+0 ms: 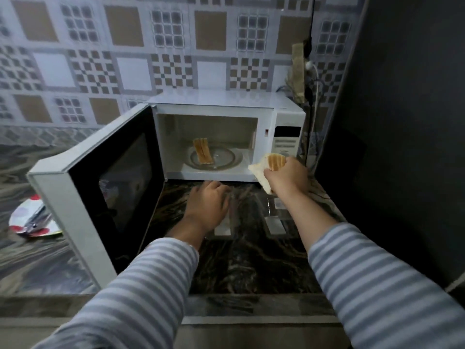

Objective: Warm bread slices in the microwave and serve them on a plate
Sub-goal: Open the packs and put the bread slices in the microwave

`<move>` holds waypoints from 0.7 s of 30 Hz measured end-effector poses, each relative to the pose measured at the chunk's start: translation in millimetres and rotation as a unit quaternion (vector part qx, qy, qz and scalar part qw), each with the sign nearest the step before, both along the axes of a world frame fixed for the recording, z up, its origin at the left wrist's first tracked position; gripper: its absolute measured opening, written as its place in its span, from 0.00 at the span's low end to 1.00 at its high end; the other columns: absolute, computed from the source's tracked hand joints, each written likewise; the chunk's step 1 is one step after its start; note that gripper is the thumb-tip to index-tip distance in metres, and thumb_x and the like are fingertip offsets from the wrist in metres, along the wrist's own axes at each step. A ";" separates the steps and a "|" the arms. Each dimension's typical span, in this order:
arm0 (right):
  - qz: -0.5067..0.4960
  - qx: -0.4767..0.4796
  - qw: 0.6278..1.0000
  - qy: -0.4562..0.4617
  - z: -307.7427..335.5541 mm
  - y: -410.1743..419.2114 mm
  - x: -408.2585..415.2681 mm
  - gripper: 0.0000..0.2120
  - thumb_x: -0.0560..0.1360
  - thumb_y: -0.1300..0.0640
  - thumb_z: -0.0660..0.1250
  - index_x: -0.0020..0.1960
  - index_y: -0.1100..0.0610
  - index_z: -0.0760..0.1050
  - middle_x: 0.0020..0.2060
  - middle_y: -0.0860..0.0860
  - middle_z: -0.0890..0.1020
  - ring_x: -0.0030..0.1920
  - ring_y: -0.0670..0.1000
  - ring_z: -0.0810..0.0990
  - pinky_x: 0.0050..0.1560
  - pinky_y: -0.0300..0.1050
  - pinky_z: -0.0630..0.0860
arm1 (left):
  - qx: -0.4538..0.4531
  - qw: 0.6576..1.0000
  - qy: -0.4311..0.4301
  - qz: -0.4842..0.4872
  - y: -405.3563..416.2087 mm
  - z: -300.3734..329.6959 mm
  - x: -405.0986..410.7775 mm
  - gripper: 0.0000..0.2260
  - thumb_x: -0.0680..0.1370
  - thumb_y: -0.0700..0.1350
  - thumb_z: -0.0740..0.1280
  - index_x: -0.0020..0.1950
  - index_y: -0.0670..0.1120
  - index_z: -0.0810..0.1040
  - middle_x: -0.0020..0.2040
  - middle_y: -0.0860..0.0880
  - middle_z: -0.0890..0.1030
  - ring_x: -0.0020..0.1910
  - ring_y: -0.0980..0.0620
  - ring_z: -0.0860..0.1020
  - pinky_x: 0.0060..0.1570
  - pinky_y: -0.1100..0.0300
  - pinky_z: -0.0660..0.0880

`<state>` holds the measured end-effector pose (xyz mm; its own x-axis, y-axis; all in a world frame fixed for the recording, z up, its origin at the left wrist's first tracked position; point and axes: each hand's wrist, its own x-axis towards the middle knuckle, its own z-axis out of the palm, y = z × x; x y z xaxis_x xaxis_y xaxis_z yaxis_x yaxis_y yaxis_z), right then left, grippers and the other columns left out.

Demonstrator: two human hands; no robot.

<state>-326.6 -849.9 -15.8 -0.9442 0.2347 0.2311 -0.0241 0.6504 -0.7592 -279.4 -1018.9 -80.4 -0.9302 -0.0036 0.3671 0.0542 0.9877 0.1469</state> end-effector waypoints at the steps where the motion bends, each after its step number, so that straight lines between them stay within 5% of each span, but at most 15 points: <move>1: 0.005 0.003 1.000 -0.007 -2.6 -8.4 -9.3 0.20 0.71 0.52 0.72 0.58 0.60 0.75 0.55 0.56 0.81 0.53 0.58 0.80 0.42 0.43 0.73 | 0.000 1.000 -0.014 0.017 -12.8 -3.5 -3.8 0.15 0.81 0.51 0.57 0.65 0.51 0.74 0.64 0.51 0.74 0.65 0.50 0.69 0.62 0.53 0.65; 12: 0.059 0.036 0.997 -0.046 -44.6 -92.1 -142.2 0.21 0.72 0.53 0.71 0.61 0.60 0.72 0.57 0.58 0.79 0.56 0.60 0.78 0.47 0.46 0.73 | 0.077 0.990 -0.081 0.086 -84.1 -78.2 -76.1 0.18 0.80 0.47 0.58 0.71 0.49 0.69 0.72 0.48 0.68 0.73 0.50 0.63 0.72 0.53 0.59; 15: 0.058 0.044 0.997 -0.032 -53.7 -114.5 -174.8 0.21 0.71 0.52 0.72 0.61 0.59 0.73 0.56 0.58 0.79 0.57 0.60 0.77 0.51 0.49 0.75 | 0.118 0.985 -0.079 0.098 -91.3 -96.8 -83.7 0.23 0.78 0.55 0.55 0.71 0.49 0.70 0.73 0.48 0.68 0.74 0.51 0.63 0.74 0.53 0.56; 18: 0.046 0.031 0.998 -0.025 -59.2 -136.0 -204.6 0.17 0.72 0.50 0.71 0.55 0.58 0.76 0.54 0.58 0.81 0.55 0.60 0.79 0.52 0.51 0.76 | 0.149 0.982 -0.045 0.106 -93.4 -108.0 -82.2 0.32 0.71 0.60 0.45 0.69 0.50 0.71 0.71 0.50 0.70 0.72 0.53 0.65 0.71 0.62 0.50; 21: 0.066 0.025 0.997 -0.040 -65.6 -153.1 -229.4 0.11 0.74 0.49 0.69 0.48 0.57 0.78 0.50 0.58 0.82 0.50 0.59 0.81 0.47 0.47 0.76 | 0.155 0.981 -0.032 0.116 -94.8 -109.2 -83.8 0.29 0.72 0.59 0.48 0.67 0.50 0.74 0.69 0.51 0.72 0.70 0.52 0.67 0.70 0.63 0.52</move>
